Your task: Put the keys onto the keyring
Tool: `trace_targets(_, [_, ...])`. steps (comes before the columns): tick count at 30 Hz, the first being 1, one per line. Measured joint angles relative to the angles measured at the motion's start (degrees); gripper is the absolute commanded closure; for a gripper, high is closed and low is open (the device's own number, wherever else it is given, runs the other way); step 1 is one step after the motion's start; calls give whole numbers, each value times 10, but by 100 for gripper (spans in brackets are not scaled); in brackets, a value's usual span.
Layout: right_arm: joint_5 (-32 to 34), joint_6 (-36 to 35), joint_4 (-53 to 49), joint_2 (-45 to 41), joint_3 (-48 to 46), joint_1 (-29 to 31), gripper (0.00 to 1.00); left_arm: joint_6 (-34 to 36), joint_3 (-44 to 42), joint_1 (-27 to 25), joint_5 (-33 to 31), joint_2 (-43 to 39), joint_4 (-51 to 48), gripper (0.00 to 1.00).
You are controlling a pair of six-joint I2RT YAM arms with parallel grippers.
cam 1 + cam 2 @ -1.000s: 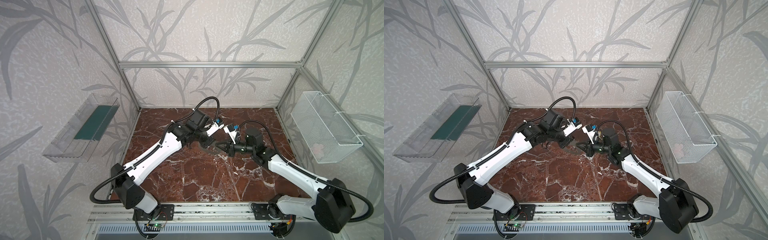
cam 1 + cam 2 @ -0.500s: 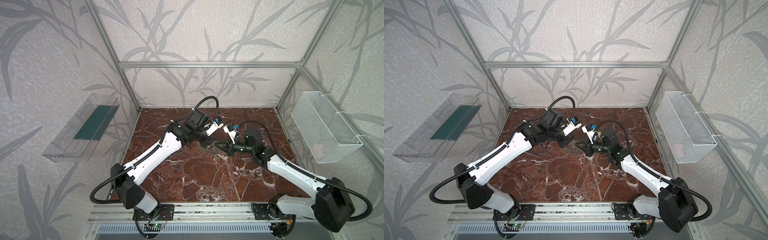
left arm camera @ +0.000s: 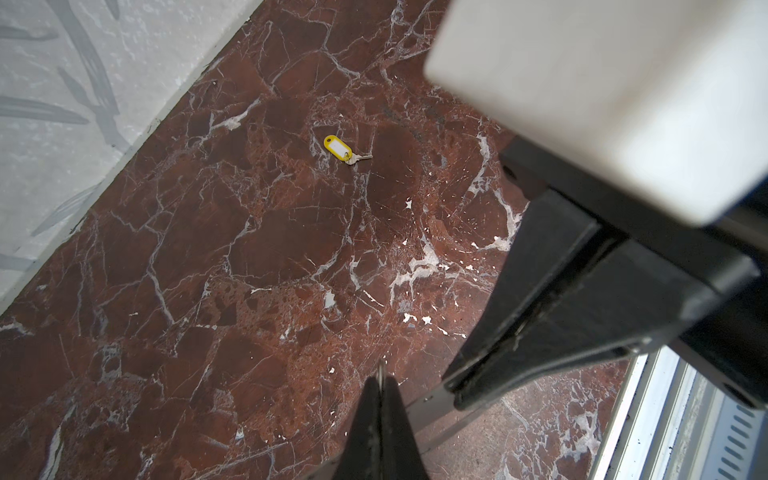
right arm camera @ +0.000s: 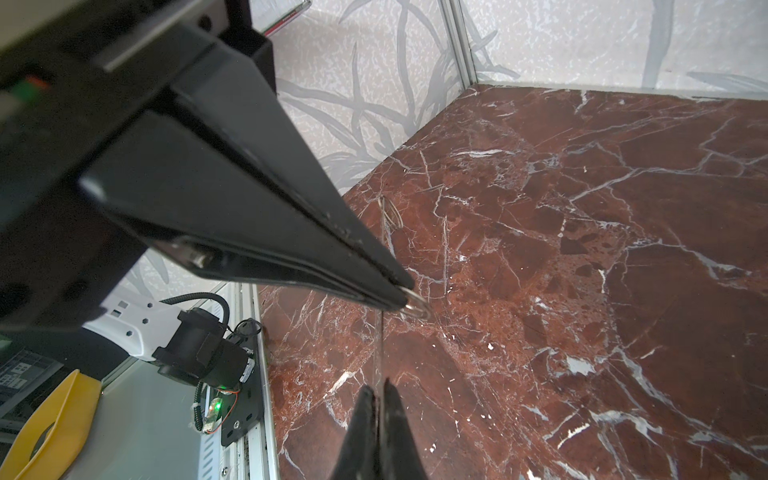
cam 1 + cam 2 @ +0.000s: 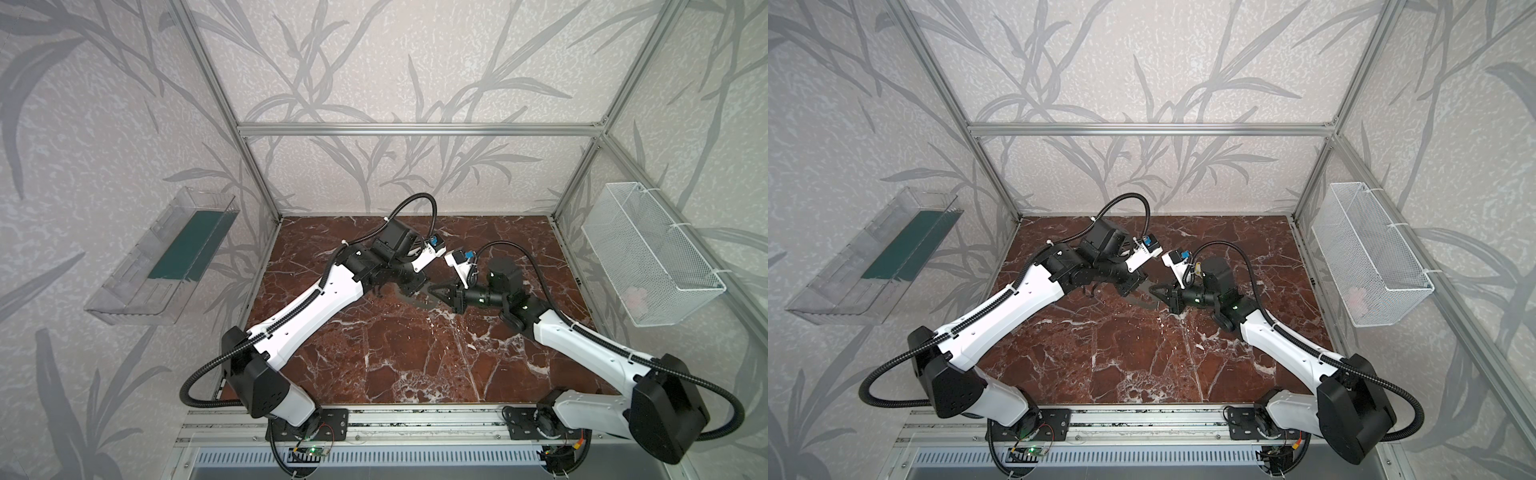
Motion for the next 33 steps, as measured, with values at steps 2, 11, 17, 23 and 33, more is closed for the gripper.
trace_targets(2, [2,6,-5,0,0,0,100,0,-4,-1,-3,0,4,100])
trace_targets(11, [46,37,-56,-10,16,7,100,-15,-23,-4,-30,0,38,100])
trace_targets(17, [87,41,-102,-16,32,11,100,-20,-38,-6,-38,0,64,100])
trace_targets(23, [90,58,-105,-16,34,11,100,-25,-53,-7,-40,-6,83,100])
trace_targets(33, [122,35,-123,-14,44,16,100,-26,-68,-6,-37,-21,100,100])
